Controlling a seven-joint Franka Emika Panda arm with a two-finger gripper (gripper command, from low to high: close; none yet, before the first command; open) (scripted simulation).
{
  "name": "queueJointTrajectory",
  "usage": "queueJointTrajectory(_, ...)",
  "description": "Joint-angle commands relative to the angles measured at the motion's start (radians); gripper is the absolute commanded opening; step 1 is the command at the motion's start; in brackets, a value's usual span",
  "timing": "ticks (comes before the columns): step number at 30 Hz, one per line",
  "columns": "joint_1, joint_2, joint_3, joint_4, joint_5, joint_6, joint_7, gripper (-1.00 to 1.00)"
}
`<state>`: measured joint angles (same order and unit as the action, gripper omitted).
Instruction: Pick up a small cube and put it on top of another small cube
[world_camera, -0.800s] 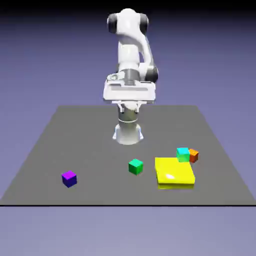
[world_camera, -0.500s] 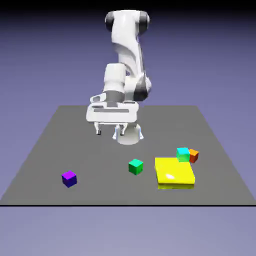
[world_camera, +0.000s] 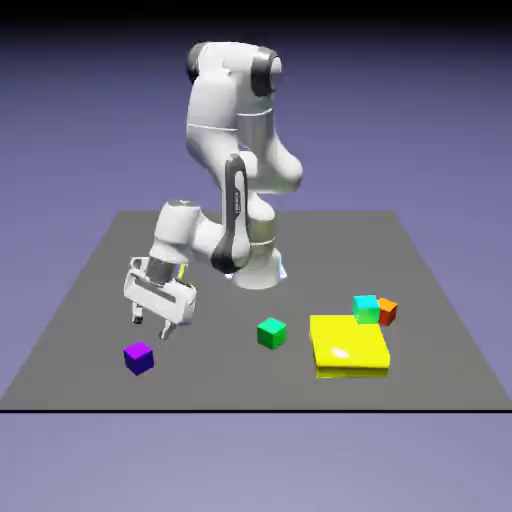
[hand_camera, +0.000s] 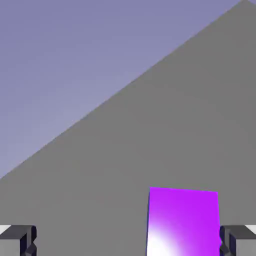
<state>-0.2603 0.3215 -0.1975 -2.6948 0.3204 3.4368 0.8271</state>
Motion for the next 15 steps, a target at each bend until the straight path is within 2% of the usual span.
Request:
queueJointTrajectory(1, 0.0, 0.0, 0.0, 0.0, 0.0, 0.0, 0.0, 0.0)
queueJointTrajectory(8, -0.138, 0.246, 0.099, 0.134, -0.102, 0.116, 0.072, 0.0)
queueJointTrajectory(9, -0.138, 0.246, 0.099, 0.134, -0.102, 0.116, 0.072, -1.0)
queueJointTrajectory(15, -0.037, 0.065, 0.026, 0.035, -0.027, 0.031, 0.019, -1.0)
